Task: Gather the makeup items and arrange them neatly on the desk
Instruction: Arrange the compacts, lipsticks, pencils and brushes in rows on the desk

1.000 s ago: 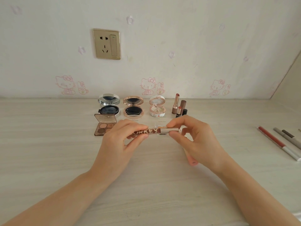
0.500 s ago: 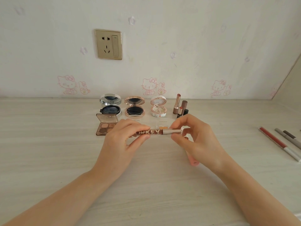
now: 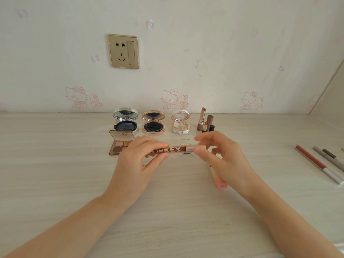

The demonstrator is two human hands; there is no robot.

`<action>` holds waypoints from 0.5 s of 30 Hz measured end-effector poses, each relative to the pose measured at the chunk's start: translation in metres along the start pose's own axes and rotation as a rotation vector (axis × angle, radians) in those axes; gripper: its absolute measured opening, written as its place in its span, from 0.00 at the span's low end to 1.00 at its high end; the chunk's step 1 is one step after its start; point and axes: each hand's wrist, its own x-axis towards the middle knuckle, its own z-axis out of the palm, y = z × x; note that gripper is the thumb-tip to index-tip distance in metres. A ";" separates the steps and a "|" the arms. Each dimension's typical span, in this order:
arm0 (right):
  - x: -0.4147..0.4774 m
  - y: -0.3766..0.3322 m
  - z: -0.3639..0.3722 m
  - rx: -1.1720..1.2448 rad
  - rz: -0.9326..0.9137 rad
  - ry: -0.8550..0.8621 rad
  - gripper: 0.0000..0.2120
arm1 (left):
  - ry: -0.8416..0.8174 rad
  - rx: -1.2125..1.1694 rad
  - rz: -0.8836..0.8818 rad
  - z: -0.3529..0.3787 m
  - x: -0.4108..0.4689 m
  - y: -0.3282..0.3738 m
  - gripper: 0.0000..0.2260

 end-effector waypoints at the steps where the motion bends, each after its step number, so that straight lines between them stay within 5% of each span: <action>1: 0.001 0.002 0.000 -0.006 0.004 0.003 0.05 | 0.001 0.001 0.000 0.000 0.000 0.000 0.10; 15: 0.006 0.013 -0.002 0.021 -0.052 0.041 0.06 | 0.018 0.010 -0.024 0.000 0.000 0.000 0.08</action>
